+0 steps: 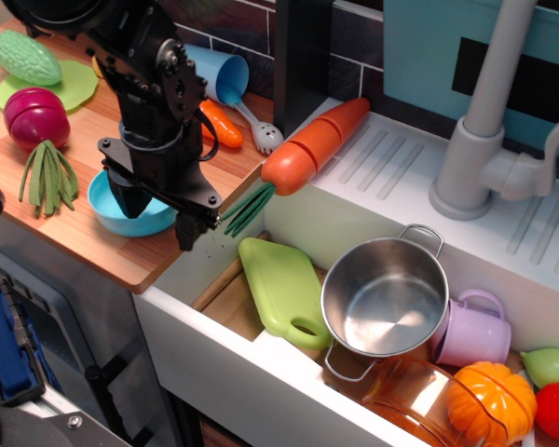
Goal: Lift bowl
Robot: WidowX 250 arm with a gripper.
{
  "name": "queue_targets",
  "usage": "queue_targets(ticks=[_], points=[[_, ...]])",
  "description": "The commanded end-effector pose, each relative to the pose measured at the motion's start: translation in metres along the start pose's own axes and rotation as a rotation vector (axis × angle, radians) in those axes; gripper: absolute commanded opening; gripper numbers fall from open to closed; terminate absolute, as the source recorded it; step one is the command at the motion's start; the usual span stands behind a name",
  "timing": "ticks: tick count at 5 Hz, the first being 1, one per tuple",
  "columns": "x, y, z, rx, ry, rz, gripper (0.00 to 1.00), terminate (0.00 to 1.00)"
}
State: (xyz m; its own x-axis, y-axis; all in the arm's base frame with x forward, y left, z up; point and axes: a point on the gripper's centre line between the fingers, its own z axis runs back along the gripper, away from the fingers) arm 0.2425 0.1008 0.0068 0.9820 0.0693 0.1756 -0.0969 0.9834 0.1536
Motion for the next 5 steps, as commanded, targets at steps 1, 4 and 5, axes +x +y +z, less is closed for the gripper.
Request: queue_targets(ticks=[1,4,5], points=[[0.025,-0.004,0.006,0.009,-0.041,0.007,0.00,0.00],[0.040,0.001,0.079,0.070,0.033,-0.024,0.00,0.00],[0.022,0.015,0.096,0.129,0.049,-0.055,0.00,0.00]])
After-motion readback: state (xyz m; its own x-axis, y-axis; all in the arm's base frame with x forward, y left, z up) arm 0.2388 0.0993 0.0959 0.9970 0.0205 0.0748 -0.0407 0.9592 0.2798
